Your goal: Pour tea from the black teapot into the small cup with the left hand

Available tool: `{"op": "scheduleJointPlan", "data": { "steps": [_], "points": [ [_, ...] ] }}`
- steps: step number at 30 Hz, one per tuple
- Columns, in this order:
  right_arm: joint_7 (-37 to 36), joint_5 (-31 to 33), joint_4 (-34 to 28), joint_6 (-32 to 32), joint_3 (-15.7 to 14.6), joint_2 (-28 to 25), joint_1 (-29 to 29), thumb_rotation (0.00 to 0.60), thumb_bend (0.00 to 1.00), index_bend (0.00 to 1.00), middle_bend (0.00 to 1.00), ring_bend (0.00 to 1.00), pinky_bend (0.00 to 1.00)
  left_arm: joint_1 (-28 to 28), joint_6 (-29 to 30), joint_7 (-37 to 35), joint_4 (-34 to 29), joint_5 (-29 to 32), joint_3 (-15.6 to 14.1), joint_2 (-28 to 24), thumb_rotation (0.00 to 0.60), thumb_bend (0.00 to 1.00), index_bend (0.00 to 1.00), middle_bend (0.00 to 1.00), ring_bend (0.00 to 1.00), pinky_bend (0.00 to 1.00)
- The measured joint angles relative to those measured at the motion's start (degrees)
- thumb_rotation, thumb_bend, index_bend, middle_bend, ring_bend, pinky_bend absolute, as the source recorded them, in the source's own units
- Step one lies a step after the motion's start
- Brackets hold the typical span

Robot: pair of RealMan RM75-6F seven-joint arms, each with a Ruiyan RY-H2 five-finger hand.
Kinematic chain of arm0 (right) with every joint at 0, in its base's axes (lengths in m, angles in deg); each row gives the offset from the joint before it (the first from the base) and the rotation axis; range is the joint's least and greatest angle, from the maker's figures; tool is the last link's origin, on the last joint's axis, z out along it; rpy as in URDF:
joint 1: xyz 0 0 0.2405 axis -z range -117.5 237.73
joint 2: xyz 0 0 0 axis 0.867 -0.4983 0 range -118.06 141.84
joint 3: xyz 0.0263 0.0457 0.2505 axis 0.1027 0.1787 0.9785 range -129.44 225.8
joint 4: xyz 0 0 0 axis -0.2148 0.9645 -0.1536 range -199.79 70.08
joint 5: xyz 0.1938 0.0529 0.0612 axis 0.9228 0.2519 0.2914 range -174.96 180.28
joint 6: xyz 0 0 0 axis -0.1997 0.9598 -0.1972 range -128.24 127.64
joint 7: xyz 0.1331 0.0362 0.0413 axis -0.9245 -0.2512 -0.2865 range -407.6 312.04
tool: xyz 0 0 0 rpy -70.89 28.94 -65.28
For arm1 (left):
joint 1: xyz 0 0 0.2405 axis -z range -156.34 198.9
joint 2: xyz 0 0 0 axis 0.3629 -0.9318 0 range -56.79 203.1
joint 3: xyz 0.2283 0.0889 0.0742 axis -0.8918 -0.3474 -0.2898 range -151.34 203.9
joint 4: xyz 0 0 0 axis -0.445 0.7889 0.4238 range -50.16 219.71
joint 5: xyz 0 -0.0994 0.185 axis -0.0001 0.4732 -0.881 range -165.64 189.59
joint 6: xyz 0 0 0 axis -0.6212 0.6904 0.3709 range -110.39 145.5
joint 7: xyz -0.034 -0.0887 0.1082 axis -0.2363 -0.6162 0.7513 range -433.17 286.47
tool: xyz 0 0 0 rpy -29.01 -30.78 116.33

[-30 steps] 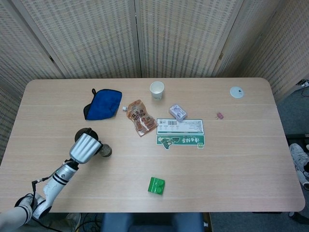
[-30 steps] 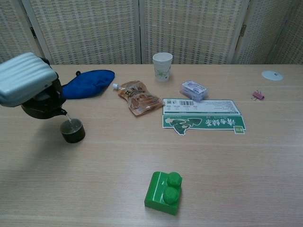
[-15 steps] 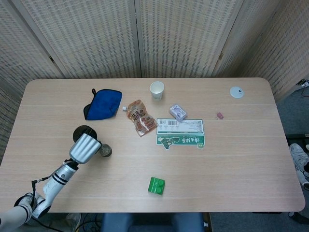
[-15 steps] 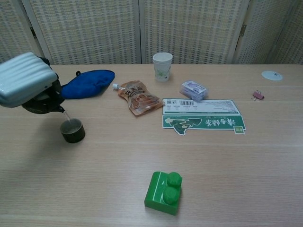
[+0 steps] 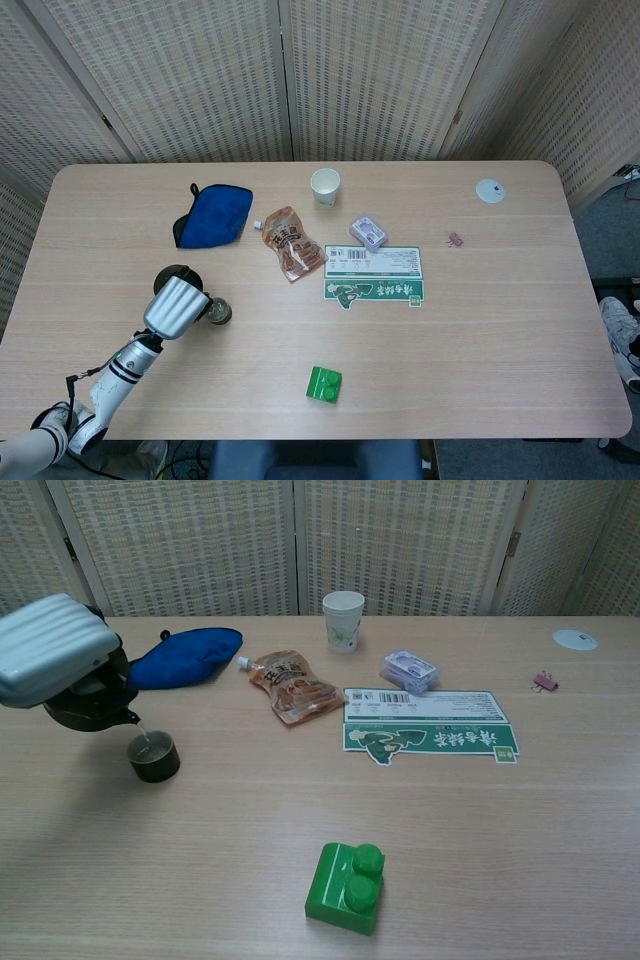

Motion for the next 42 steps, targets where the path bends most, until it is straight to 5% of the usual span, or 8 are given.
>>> {"op": "scheduleJointPlan", "data": {
  "steps": [16,30,36,42],
  "points": [
    [0.57,0.23,-0.29,-0.23,0.16,0.04,-0.17,0.600,0.19,0.26,0.32,0.24,0.16,-0.47,-1.16,-8.17,-4.71,4.40,2.51,-0.68,0.529,0.45,1.00,1.00,0.96,0.50],
    [0.90,0.30,-0.56,-0.40,0.27,0.02,-0.35,0.600,0.19,0.26,0.32,0.24,0.16,-1.29,-4.25,-23.43,-14.73,12.84,7.60,-3.23,0.533,0.45,1.00,1.00,0.95,0.50],
    [0.78,0.28,-0.44,-0.67,0.26,0.15,-0.54,0.600,0.19,0.26,0.32,0.24,0.16,-1.71,-7.84,-26.55,-17.82,18.16,9.83,-4.85,0.449,0.44,1.00,1.00,0.95,0.50],
    [0.87,0.28,-0.45,-0.81,0.29,0.18,-0.66,0.600,0.19,0.26,0.32,0.24,0.16,-1.90,-11.72,-28.91,-19.01,22.84,11.67,-5.96,0.265,0.44,1.00,1.00,0.95,0.50]
  ]
}}
